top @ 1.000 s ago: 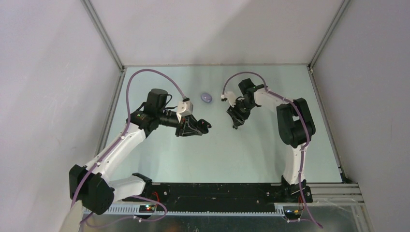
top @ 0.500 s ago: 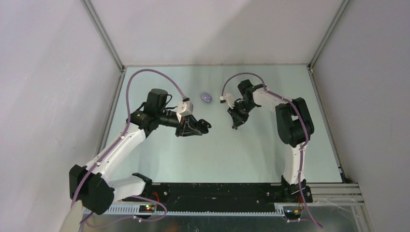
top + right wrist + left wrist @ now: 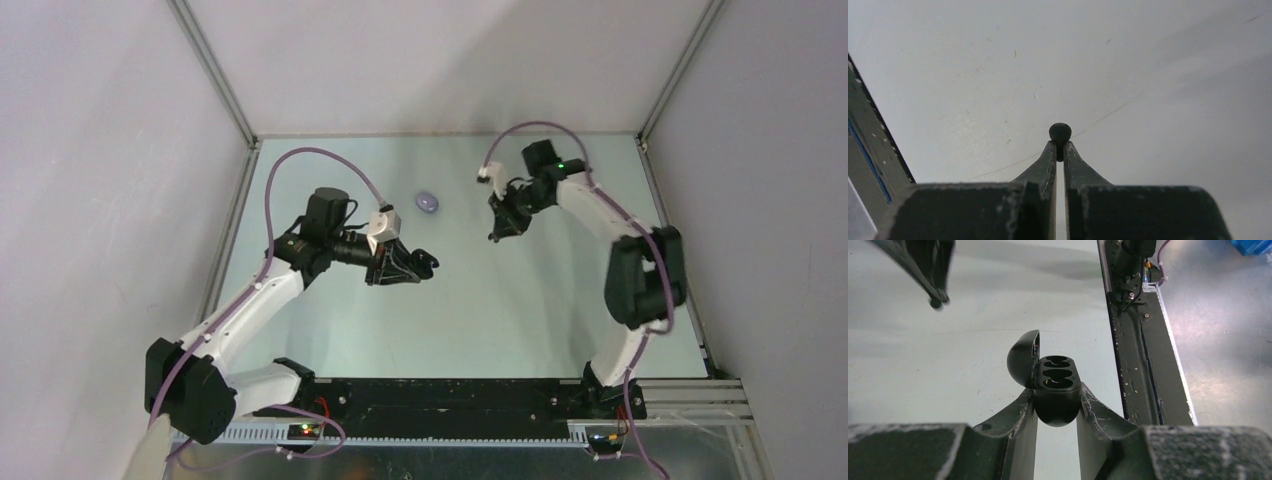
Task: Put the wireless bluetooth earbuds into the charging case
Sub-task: Insert the right earbud into the right side groove of the charging case.
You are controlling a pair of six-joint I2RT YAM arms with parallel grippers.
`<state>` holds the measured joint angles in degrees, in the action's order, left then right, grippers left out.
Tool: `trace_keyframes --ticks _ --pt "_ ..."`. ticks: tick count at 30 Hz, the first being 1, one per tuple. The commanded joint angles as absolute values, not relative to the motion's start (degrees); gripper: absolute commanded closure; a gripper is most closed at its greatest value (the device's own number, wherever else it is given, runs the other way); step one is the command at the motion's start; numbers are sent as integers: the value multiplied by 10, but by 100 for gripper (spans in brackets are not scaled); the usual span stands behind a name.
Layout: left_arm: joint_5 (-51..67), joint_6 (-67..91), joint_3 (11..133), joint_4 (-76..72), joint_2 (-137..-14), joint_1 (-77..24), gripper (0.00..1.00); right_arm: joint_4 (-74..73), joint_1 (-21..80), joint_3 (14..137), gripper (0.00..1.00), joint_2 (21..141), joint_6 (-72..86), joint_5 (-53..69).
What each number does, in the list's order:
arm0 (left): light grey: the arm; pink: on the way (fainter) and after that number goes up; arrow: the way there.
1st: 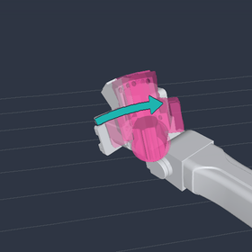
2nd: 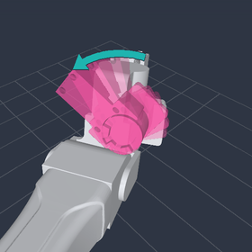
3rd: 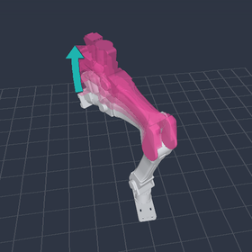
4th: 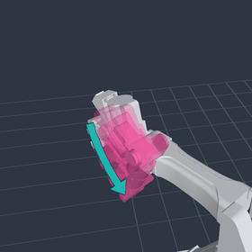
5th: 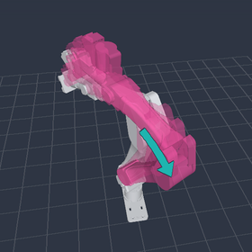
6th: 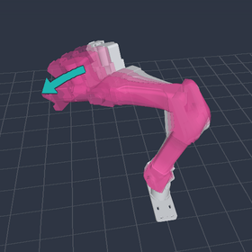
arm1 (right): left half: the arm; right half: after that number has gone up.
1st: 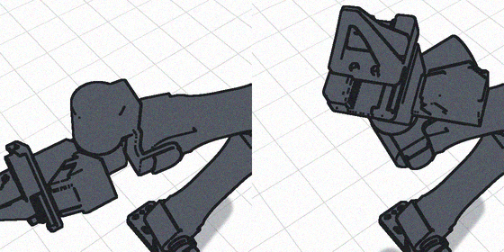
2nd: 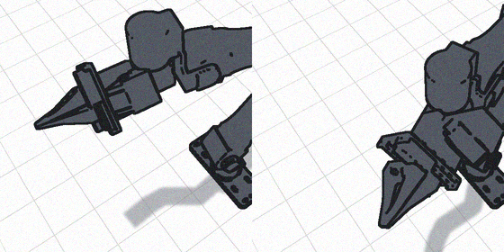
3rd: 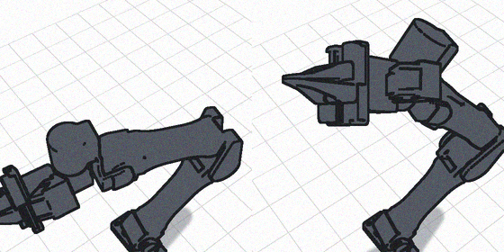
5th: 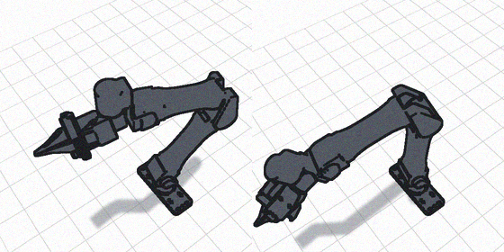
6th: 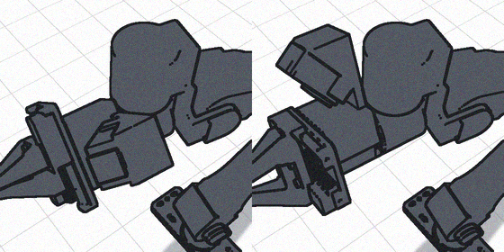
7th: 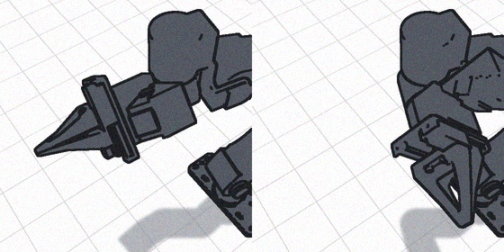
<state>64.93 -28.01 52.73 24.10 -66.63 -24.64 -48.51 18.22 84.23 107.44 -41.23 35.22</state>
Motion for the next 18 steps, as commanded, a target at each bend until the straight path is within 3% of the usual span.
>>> trace_keyframes --ticks 1,11,18 --pt "676 -203 513 135 -655 -250 99 -468 163 842 100 936 -369 425" --pt "696 -99 491 37 -658 -253 99 -234 213 734 100 674 -198 457" --pt "709 -77 490 20 -662 -254 99 -150 295 668 100 622 -151 473"
